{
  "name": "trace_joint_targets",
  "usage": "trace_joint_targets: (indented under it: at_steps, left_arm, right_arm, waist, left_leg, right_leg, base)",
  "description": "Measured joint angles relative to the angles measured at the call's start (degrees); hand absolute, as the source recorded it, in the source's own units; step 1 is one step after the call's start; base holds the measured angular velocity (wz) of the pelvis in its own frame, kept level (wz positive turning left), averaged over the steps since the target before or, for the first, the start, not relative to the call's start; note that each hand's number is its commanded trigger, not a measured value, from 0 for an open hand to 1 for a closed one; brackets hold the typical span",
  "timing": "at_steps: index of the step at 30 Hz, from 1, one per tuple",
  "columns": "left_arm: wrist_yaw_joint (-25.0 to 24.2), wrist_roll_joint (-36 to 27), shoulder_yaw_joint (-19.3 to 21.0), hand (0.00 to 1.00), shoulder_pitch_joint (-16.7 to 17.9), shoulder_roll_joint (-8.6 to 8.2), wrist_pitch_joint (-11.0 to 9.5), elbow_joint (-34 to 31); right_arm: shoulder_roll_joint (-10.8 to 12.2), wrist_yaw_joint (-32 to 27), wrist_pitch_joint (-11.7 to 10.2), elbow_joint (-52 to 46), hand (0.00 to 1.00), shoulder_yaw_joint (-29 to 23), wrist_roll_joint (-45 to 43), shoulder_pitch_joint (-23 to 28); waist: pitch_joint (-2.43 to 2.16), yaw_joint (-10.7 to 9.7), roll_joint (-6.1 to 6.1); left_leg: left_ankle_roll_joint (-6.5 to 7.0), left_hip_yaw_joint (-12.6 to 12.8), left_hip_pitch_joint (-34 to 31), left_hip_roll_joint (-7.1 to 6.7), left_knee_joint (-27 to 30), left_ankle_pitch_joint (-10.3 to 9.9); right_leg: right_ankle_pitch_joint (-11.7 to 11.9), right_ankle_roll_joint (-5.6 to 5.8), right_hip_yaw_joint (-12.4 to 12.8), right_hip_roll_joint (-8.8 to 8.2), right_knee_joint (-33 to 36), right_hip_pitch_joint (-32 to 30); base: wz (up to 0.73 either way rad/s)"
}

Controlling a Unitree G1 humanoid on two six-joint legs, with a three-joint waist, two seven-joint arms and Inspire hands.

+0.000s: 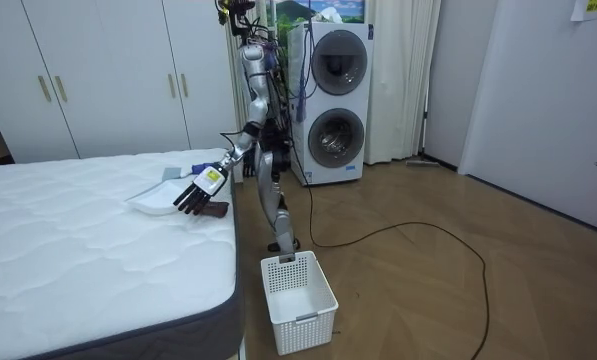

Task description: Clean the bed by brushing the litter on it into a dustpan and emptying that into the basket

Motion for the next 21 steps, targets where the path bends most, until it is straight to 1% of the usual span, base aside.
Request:
trace_joint_targets:
  at_steps: [1, 3, 7, 8, 9, 10, 11, 12, 13, 14, 15, 16, 17, 18, 20, 21]
  left_arm:
    - [0.0, 0.0, -0.5, 0.0, -0.4, 0.01, 0.0, 0.1]
    - [0.0, 0.0, -1.5, 0.0, -2.0, 0.0, 0.0, 1.0]
    - [0.0, -0.1, -2.1, 0.0, -4.2, 0.28, -0.1, 3.6]
    - [-0.1, -0.1, -2.9, 0.0, -4.9, 0.53, -0.1, 4.7]
    - [-0.1, -0.1, -3.4, 0.0, -5.5, 0.71, -0.2, 5.6]
    - [-0.1, -0.1, -3.6, 0.0, -5.9, 0.89, -0.2, 6.3]
    - [-0.2, -0.1, -3.6, 0.0, -6.6, 1.33, -0.1, 8.2]
    - [-0.7, 0.0, -3.6, 0.0, -7.0, 0.69, 0.0, 10.3]
    - [-1.0, 0.1, -3.6, 0.0, -7.3, 0.65, 0.0, 11.2]
    - [-1.0, 0.0, -3.6, 0.0, -7.5, 0.69, 0.0, 11.7]
    - [-1.0, 0.0, -3.6, 0.0, -8.3, 0.74, 0.0, 12.6]
    - [-1.0, 0.0, -3.8, 0.0, -9.6, 0.74, 0.0, 12.9]
    - [-1.0, 0.0, -3.9, 0.0, -10.0, 0.77, -0.1, 12.9]
    - [-1.0, 0.1, -3.9, 0.0, -10.5, 0.8, -0.1, 13.0]
    - [-1.0, 0.1, -4.0, 0.0, -10.3, 0.81, 0.0, 13.9]
    - [-1.0, 0.0, -4.0, 0.0, -10.2, 0.82, 0.3, 14.6]
  right_arm:
    - [0.0, -0.1, 0.0, 0.0, 0.0, 0.1, -0.1, -0.3]
    - [0.0, -0.6, 0.0, 0.6, 0.0, 0.8, -0.1, -1.5]
    - [0.0, -1.4, -0.1, 0.9, 0.0, 2.4, 0.1, -2.2]
    - [0.0, -1.9, -0.2, 1.0, 0.0, 2.4, 0.5, -2.5]
    - [-0.1, -2.6, -0.6, 1.0, 0.0, 2.4, 1.3, -2.9]
    - [-0.1, -3.1, -0.7, 1.0, 0.0, 2.5, 1.5, -3.3]
    - [0.0, -3.8, -0.7, 1.1, 0.0, 3.2, 1.9, -4.6]
    - [-0.5, -4.6, -0.7, 1.1, 0.0, 4.3, 2.2, -4.8]
    - [-0.5, -5.3, -0.7, 1.7, 0.0, 4.8, 2.2, -4.9]
    - [-0.4, -5.3, -0.6, 2.3, 0.0, 5.2, 2.2, -5.1]
    - [-0.2, -5.4, -0.3, 2.8, 0.0, 6.1, 2.2, -5.3]
    - [-0.1, -5.4, -0.2, 2.8, 0.0, 6.7, 2.2, -4.9]
    - [0.0, -5.4, 0.0, 2.8, 0.0, 6.7, 2.3, -4.7]
    - [0.2, -5.3, 0.0, 2.8, 0.0, 6.7, 2.3, -4.6]
    - [0.2, -5.4, 0.0, 2.8, 0.0, 6.7, 2.3, -4.7]
    - [0.2, -5.4, 0.0, 2.8, 0.0, 6.9, 2.3, -5.2]
  waist:
    - [0.02, 0.0, 0.04]
    - [0.55, -0.3, 0.22]
    - [0.62, -0.8, 0.28]
    - [0.73, -0.8, 0.43]
    - [1.04, -0.7, 0.56]
    - [1.25, -0.6, 0.73]
    - [1.22, 0.0, -0.01]
    - [1.16, -1.1, 1.21]
    - [1.21, -1.6, 1.16]
    - [1.23, -1.9, 1.14]
    - [1.27, -2.7, 1.18]
    - [1.42, -3.0, 1.18]
    - [1.44, -2.9, 1.13]
    - [1.56, -2.6, 0.87]
    - [1.54, -2.3, 0.84]
    - [1.63, -2.3, 0.99]
  left_leg:
    - [0.01, 0.0, -0.2, 0.01, 0.0, 0.0]
    - [0.01, -0.1, -0.4, 0.05, 0.0, 0.0]
    - [0.02, -0.4, -1.0, 0.11, 0.0, 0.0]
    - [0.02, -1.6, -1.2, 0.32, 0.0, 0.0]
    - [-0.09, -4.8, -1.2, 0.55, 0.0, 0.1]
    - [-0.15, -6.2, -1.3, 0.58, 0.0, 0.1]
    - [-0.32, -6.9, -1.8, 0.48, 0.3, 0.0]
    - [-1.14, -6.7, -2.7, 0.97, 0.7, -0.1]
    - [-1.64, -3.9, -3.3, 1.17, 0.8, 0.1]
    - [-1.7, -2.3, -3.6, 1.4, 0.7, 0.1]
    - [-1.96, 1.0, -4.3, 2.06, 0.5, 0.3]
    - [-1.98, 3.3, -4.5, 2.61, -0.2, 0.8]
    - [-1.68, 4.3, -4.5, 2.74, -0.3, 0.9]
    - [-1.47, 4.8, -4.8, 2.72, -0.1, 1.0]
    - [-1.45, 4.7, -4.8, 2.51, 0.1, 1.1]
    - [-1.36, 4.7, -4.8, 2.38, 0.1, 1.1]
  right_leg:
    - [0.0, 0.0, 0.2, 0.01, 0.3, -0.4]
    - [0.0, 0.0, 0.3, 0.03, 0.5, -0.8]
    - [0.0, -0.01, 0.2, 0.06, 1.2, -1.8]
    - [-0.1, -0.07, 0.2, 0.15, 3.6, -3.6]
    - [-1.3, -0.25, 0.4, 0.45, 7.5, -6.8]
    - [-1.2, -0.63, 1.4, 0.97, 7.0, -8.2]
    - [3.1, -1.91, 3.2, 1.48, 2.3, -11.1]
    - [6.4, -2.7, 1.9, 1.69, 2.0, -11.2]
    - [6.4, -2.75, 2.0, 1.53, 1.7, -11.1]
    - [6.4, -2.75, 2.5, 1.53, 1.7, -11.0]
    - [6.4, -2.74, 3.7, 1.53, 1.7, -11.1]
    - [6.2, -2.43, 4.9, 1.69, 1.9, -11.4]
    - [6.2, -2.33, 5.0, 1.77, 2.3, -11.8]
    - [6.2, -2.26, 5.2, 1.78, 2.5, -12.2]
    - [6.2, -2.19, 5.2, 1.73, 2.5, -12.2]
    - [6.2, -2.15, 5.1, 1.57, 2.4, -12.2]
  base:
    - [0.0]
    - [0.0]
    - [-0.04]
    - [-0.24]
    - [-0.35]
    - [-0.59]
    - [-0.38]
    - [-0.26]
    - [0.06]
    - [0.15]
    - [0.38]
    - [0.45]
    - [0.39]
    - [0.13]
    - [-0.04]
    - [-0.05]
